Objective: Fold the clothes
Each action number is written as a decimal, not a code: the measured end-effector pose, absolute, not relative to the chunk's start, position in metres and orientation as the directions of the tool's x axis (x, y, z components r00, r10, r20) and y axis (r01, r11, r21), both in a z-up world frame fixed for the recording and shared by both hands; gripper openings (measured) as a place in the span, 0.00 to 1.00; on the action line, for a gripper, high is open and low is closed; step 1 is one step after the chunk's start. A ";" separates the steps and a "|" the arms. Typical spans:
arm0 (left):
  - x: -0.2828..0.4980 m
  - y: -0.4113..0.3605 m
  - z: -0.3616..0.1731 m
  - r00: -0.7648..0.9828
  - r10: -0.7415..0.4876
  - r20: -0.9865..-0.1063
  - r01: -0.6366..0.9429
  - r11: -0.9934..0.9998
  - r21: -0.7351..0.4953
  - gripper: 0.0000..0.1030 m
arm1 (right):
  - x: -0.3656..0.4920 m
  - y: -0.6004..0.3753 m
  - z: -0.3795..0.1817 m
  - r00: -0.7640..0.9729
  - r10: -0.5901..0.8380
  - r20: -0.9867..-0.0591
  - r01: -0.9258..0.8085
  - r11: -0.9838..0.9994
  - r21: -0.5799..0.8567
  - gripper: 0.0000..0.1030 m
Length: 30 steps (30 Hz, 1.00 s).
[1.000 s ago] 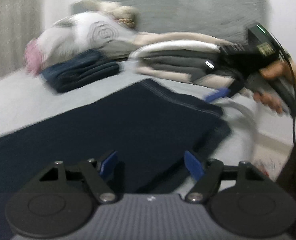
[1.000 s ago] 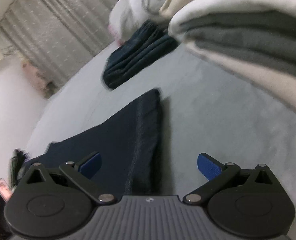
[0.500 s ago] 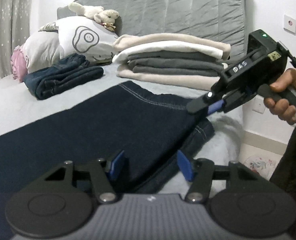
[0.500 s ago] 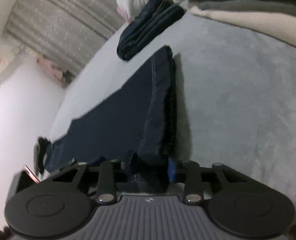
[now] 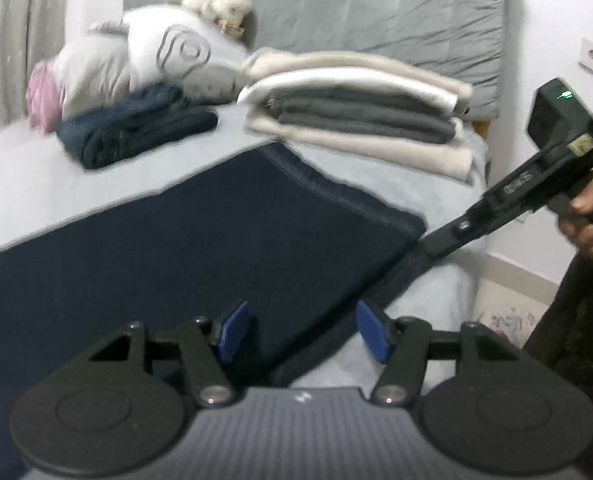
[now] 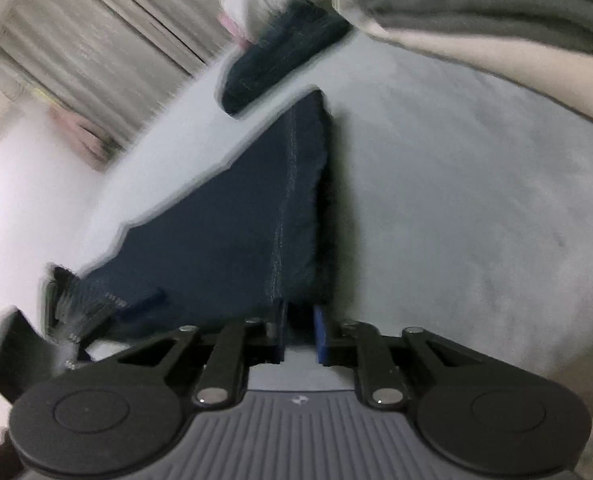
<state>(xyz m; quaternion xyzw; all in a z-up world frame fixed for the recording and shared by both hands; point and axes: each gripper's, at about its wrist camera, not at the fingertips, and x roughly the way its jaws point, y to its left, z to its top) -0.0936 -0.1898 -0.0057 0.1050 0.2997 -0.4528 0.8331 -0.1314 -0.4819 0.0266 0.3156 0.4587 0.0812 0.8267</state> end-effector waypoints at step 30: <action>-0.104 -0.175 -0.003 0.406 -0.687 -0.603 0.845 0.533 -0.038 0.09 | -0.133 -0.467 0.046 0.631 0.354 -0.690 0.226 0.766 0.601 0.15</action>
